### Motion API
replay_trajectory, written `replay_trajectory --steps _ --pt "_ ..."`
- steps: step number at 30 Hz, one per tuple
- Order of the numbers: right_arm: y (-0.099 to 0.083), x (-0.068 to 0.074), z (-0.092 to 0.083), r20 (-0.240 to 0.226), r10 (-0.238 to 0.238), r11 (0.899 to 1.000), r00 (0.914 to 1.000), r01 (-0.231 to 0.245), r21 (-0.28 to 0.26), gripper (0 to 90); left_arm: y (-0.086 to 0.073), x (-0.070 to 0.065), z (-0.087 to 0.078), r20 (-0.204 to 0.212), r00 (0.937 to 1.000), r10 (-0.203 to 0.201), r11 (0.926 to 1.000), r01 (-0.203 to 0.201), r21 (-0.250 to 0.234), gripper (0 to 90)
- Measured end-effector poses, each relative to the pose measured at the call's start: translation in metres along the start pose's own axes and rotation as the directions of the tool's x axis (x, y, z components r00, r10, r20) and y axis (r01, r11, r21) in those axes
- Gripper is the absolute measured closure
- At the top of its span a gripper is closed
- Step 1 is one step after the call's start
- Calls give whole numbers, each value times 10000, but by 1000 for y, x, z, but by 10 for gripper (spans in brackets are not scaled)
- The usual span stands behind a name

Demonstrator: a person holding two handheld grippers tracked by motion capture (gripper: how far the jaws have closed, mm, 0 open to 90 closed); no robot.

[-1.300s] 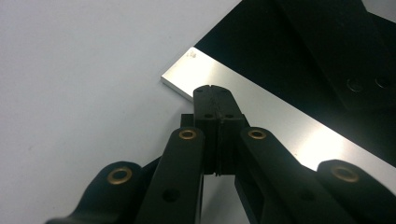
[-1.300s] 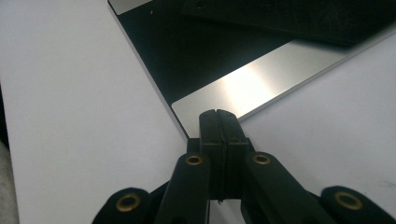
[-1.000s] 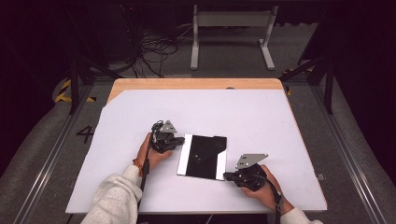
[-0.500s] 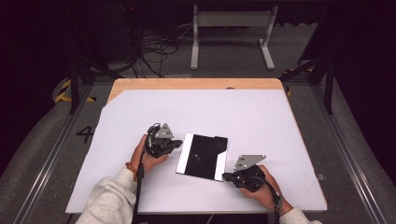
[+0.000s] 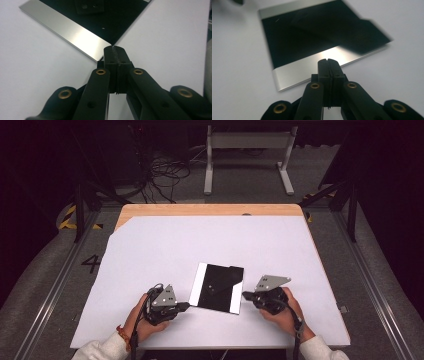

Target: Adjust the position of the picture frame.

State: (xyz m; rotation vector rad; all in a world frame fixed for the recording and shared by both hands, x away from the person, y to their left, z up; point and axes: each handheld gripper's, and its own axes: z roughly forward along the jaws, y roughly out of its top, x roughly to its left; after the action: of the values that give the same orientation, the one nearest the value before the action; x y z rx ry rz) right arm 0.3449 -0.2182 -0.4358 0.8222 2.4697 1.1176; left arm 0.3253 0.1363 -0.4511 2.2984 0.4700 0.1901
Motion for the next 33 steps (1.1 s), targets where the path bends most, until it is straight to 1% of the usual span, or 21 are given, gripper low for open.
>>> replay_trajectory --steps 1,3,5,6,8,9,10,11,12,14,15,17,19,23,24,25,26,28,30,31,33 --pt "1 -8 -1 174 231 9995 9996 -227 -223 900 -1 0 2 -88 9999 70 9999 -69 107 897" --pt "3 -22 1 643 445 9982 9969 -418 -430 900 -3 0 5 9 10000 -12 9999 12 160 897" --pt "4 -36 6 846 756 9960 9935 -712 -534 900 -4 1 7 -96 10000 -1 9996 4 279 897" --pt "6 -41 9 985 815 9957 9918 -767 -518 900 -4 1 8 -71 10000 -33 9996 35 292 896" --pt "8 -48 15 1149 966 9942 9887 -903 -589 900 -5 2 10 -180 9998 -56 9993 63 382 894" --pt "10 -51 18 1176 1045 9935 9876 -981 -582 900 -5 3 10 -146 9999 -87 9994 92 325 891" --pt "12 -54 21 1305 1018 9939 9862 -954 -544 900 -5 3 11 -147 9998 -160 9994 164 315 893" --pt "12 -54 21 1305 1018 9939 9862 -954 -544 900 -5 3 11 -147 9998 -160 9994 164 315 894" --pt "14 -57 25 1319 984 9944 9864 -923 -522 900 -5 4 11 -320 9994 -158 9993 168 324 894" --pt "17 -60 30 1366 878 9956 9867 -826 -438 900 -5 4 12 -336 9993 -189 9994 198 279 894" --pt "18 -62 32 1345 919 9955 9866 -876 -372 900 -5 4 12 -394 9990 -218 9994 228 245 895" --pt "19 -64 36 1468 949 9951 9846 -895 -425 900 -5 4 13 -481 9984 -287 9993 298 214 895" --pt "18 -67 39 1491 1071 9939 9830 -1017 -435 900 -4 4 13 -589 9979 -276 9993 289 217 894" --pt "17 -70 49 1446 1181 9929 9824 -1151 -292 900 -4 5 15 -729 9964 -423 9989 436 161 879" --pt "17 -71 52 1495 1198 9928 9815 -1173 -249 900 -3 5 15 -749 9963 -415 9989 428 163 875" --pt "18 -71 52 1526 1238 9923 9805 -1213 -257 900 -3 5 15 -761 9964 -362 9992 376 167 873" --pt "20 -73 52 1423 1374 9903 9802 -1328 -416 900 -3 6 16 -816 9960 -351 9992 367 185 873" --pt "21 -73 52 1389 1429 9894 9799 -1376 -473 900 -2 6 16 -827 9960 -348 9991 367 212 873" --pt "23 -72 55 1330 1328 9909 9822 -1285 -405 900 -1 6 16 -810 9962 -329 9992 348 220 866" --pt "23 -70 57 1325 1175 9931 9842 -1156 -217 900 -1 7 16 -827 9961 -305 9992 326 240 859" --pt "24 -71 59 1377 1078 9942 9846 -1069 -136 900 -2 7 16 -791 9963 -322 9992 340 212 850"
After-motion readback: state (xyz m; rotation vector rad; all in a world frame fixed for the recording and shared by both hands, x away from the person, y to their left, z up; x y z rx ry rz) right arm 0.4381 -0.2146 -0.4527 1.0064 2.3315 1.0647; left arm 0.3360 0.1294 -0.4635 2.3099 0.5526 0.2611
